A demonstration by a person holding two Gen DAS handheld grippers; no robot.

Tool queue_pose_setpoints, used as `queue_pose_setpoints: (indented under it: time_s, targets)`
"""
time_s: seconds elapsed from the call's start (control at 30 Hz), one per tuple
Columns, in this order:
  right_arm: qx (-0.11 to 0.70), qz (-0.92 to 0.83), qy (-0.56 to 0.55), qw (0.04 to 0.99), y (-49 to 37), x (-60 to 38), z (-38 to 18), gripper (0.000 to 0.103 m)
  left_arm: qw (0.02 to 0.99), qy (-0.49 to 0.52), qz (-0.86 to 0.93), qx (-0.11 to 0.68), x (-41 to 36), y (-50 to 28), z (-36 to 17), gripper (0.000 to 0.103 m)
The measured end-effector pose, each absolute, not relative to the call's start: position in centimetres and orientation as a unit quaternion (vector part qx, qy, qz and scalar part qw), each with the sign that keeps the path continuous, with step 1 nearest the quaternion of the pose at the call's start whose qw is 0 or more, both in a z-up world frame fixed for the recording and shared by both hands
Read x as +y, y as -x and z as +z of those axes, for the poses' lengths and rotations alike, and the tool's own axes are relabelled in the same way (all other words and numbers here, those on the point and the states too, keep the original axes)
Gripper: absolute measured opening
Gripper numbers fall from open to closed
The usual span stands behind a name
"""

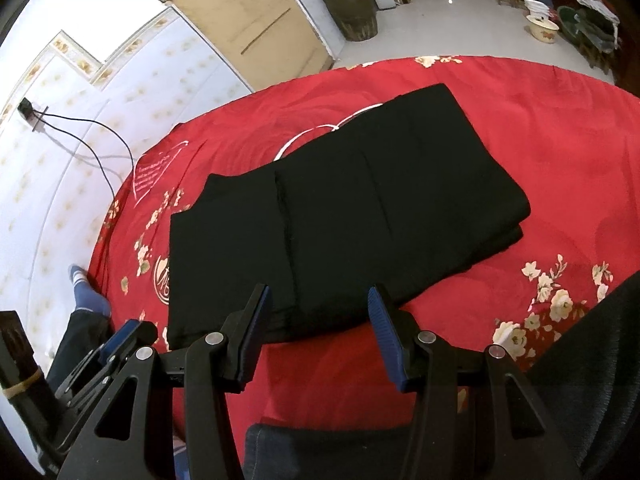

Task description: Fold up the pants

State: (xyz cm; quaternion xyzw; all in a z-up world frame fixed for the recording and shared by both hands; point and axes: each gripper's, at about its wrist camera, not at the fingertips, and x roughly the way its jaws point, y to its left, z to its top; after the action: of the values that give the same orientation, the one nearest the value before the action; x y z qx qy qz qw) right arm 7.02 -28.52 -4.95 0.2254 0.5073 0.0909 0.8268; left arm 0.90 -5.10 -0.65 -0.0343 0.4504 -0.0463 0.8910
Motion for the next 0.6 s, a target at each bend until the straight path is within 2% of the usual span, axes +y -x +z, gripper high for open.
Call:
queue_pose_setpoints:
  time_s: [0.17, 0.27, 0.37, 0.6]
  targets:
    - [0.512, 0.064, -0.234, 0.824, -7.4, -29.1, -5.4, 0.051, 0.889, 0.039, -0.044, 0.453, -4.8, -1.0, -0.8, 0.040]
    - [0.522, 0.045, -0.231, 0.820, -7.8, -29.1, -5.6, 0.062, 0.890, 0.042, -0.045, 0.451, -4.8, -1.1, -0.8, 0.040]
    - [0.537, 0.007, -0.234, 0.810, -8.6, -29.6, -6.1, 0.067, 0.890, 0.046, -0.045, 0.451, -4.8, -1.3, -0.7, 0.040]
    - [0.620, -0.088, -0.240, 0.742, -11.4, -30.9, -9.8, 0.068, 0.892, 0.061, -0.042, 0.445, -4.2, -1.7, -0.3, 0.040]
